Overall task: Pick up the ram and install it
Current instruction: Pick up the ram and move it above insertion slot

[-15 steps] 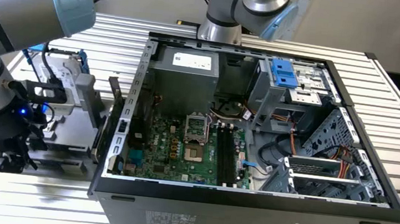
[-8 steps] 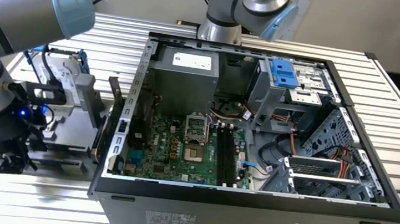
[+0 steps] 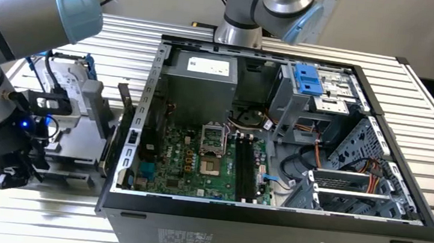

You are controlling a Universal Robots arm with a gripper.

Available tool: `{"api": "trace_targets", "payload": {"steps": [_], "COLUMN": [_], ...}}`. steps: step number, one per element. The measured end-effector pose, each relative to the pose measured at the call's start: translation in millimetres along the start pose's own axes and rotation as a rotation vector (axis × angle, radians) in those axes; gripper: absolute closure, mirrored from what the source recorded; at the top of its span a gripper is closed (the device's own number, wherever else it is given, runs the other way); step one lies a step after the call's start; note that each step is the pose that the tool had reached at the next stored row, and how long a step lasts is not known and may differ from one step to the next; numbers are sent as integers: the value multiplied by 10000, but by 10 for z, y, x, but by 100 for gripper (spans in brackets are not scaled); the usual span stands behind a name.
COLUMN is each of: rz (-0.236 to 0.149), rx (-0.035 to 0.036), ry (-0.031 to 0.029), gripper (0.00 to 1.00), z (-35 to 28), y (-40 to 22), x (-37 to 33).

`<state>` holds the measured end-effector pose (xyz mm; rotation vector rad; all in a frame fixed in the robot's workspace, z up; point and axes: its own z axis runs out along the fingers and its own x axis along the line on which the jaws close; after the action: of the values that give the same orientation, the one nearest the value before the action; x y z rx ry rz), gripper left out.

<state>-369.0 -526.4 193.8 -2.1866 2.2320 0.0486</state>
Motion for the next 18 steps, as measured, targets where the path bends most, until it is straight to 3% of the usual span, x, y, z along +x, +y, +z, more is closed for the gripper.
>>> {"api": "trace_targets", "payload": {"steps": [11,12,18], "rz": [0,0,0], "rx": [0,0,0], "ry": [0,0,0], "gripper": [0,100,100], "z": [2,2,3], "y": [0,0,0], "x": [1,1,2]}}
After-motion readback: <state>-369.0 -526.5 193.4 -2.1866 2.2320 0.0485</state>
